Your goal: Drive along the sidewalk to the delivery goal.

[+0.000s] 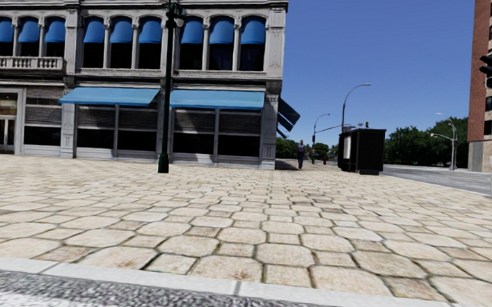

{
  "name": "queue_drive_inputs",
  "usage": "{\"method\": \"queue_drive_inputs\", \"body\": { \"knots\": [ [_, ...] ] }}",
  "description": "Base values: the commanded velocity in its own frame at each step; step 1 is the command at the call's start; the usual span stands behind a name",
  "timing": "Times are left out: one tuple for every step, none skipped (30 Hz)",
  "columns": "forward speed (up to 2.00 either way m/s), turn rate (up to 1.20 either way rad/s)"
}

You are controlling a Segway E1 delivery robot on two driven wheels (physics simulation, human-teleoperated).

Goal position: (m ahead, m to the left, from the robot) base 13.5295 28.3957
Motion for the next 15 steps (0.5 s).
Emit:
{"method": "queue_drive_inputs", "body": {
  "knots": [
    [2.00, 0.00],
    [2.00, 0.00],
    [2.00, 0.00],
    [1.98, 0.00],
    [1.98, 0.00],
    [1.93, 0.00],
    [1.76, 0.00],
    [1.58, 0.00],
    [1.32, 0.00],
    [1.32, 0.00],
    [1.08, 0.00],
    [1.00, 0.00],
    [0.99, 0.00],
    [0.99, 0.00],
    [0.98, 0.00]
  ]
}}
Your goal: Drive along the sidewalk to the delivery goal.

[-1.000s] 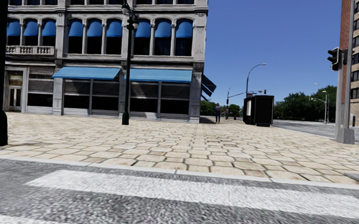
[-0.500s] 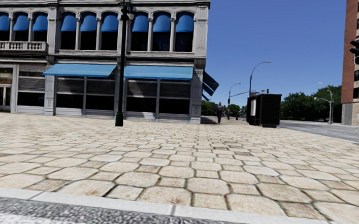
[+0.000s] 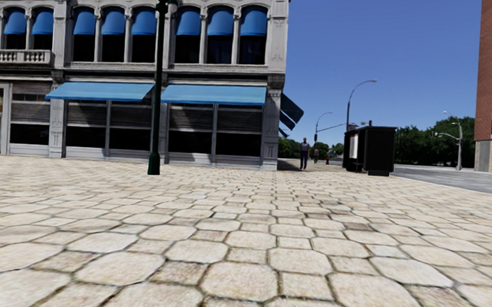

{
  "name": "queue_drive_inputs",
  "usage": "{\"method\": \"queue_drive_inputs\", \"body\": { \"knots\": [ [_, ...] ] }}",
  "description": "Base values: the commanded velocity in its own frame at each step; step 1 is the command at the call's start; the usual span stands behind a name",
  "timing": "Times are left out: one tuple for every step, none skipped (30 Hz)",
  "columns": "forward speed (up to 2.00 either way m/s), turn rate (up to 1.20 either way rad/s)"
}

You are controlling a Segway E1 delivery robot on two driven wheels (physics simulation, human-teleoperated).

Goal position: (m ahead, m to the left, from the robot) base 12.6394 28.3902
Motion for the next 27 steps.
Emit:
{"method": "queue_drive_inputs", "body": {
  "knots": [
    [0.98, 0.00],
    [0.98, 0.00],
    [0.98, 0.00],
    [0.98, 0.00],
    [0.98, 0.00],
    [0.98, 0.00],
    [0.98, 0.00],
    [0.98, 0.00],
    [0.98, 0.00],
    [0.98, 0.00],
    [0.98, 0.00],
    [0.98, 0.00],
    [0.98, 0.00],
    [0.98, 0.00],
    [0.98, 0.00],
    [0.98, 0.00],
    [0.98, 0.00],
    [0.98, 0.00],
    [0.98, 0.00],
    [0.98, 0.00],
    [0.98, 0.03],
    [1.00, 0.14],
    [1.00, 0.14],
    [1.07, 0.18],
    [1.15, 0.27],
    [1.22, 0.34],
    [1.29, 0.38]
  ]
}}
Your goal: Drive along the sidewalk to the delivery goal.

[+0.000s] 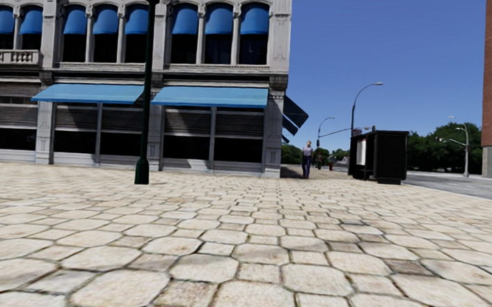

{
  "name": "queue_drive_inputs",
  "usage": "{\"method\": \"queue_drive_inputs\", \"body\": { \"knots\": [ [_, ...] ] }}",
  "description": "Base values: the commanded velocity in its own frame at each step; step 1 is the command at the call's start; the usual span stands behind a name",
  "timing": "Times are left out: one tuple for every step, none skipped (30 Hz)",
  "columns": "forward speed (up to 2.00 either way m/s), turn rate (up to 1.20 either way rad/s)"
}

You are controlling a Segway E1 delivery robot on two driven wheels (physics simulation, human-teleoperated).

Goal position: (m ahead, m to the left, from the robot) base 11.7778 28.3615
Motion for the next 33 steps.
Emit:
{"method": "queue_drive_inputs", "body": {
  "knots": [
    [1.29, 0.38],
    [1.32, 0.40],
    [1.33, 0.42],
    [1.34, 0.44],
    [1.34, 0.44],
    [1.34, 0.45],
    [1.34, 0.46],
    [1.34, 0.46],
    [1.35, 0.46],
    [1.35, 0.46],
    [1.36, 0.48],
    [1.36, 0.51],
    [1.36, 0.52],
    [1.37, 0.52],
    [1.37, 0.52],
    [1.37, 0.53],
    [1.37, 0.53],
    [1.37, 0.53],
    [1.37, 0.53],
    [1.38, 0.53],
    [1.38, 0.53],
    [1.38, 0.53],
    [1.38, 0.53],
    [1.38, 0.53],
    [1.38, 0.53],
    [1.38, 0.53],
    [1.38, 0.53],
    [1.38, 0.53],
    [1.38, 0.53],
    [1.38, 0.53],
    [1.38, 0.53],
    [1.38, 0.53],
    [1.38, 0.53]
  ]
}}
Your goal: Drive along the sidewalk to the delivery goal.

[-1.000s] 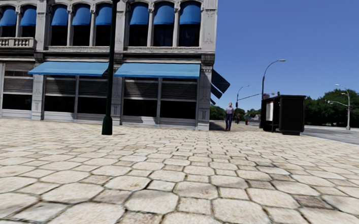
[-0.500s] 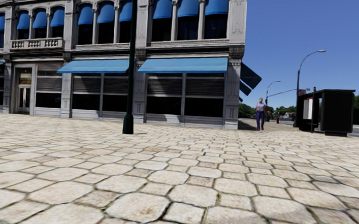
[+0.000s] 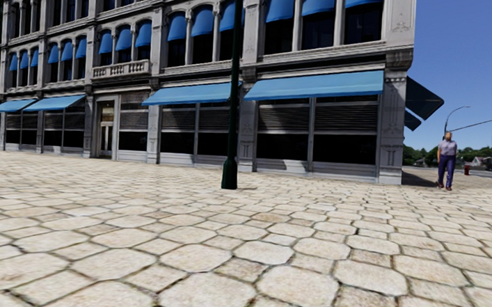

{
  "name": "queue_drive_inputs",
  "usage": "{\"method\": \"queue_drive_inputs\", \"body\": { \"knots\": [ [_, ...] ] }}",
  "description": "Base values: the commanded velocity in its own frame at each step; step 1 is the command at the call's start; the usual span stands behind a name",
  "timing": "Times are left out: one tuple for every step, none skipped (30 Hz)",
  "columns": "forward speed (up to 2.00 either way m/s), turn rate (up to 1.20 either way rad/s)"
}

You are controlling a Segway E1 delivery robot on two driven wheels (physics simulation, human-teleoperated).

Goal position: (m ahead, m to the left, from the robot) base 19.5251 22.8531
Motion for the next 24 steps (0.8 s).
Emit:
{"method": "queue_drive_inputs", "body": {
  "knots": [
    [1.38, 0.53],
    [1.38, 0.53],
    [1.38, 0.53],
    [1.38, 0.53],
    [1.38, 0.53],
    [1.38, 0.53],
    [1.38, 0.53],
    [1.39, 0.53],
    [1.39, 0.53],
    [1.39, 0.53],
    [1.39, 0.53],
    [1.39, 0.53],
    [1.39, 0.53],
    [1.39, 0.53],
    [1.39, 0.53],
    [1.39, 0.53],
    [1.39, 0.53],
    [1.39, 0.53],
    [1.39, 0.53],
    [1.39, 0.53],
    [1.39, 0.53],
    [1.39, 0.53],
    [1.39, 0.53],
    [1.39, 0.53]
  ]
}}
